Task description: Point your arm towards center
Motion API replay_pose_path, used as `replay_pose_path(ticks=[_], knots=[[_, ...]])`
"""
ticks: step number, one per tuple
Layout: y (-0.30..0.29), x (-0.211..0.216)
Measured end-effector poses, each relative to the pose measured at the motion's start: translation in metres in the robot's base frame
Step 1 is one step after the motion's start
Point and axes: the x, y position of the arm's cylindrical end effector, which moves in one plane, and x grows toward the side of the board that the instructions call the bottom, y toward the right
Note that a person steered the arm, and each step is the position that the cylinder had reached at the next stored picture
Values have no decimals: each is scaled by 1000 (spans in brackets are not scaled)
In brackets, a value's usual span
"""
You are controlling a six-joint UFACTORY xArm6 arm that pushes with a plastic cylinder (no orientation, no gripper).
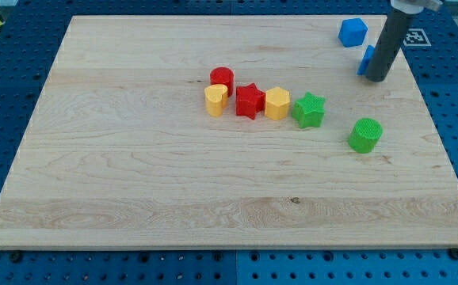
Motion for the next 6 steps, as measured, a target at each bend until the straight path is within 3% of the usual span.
replay_pose_path(ticks=[3,6], knots=[[-24,-52],[-295,-63]])
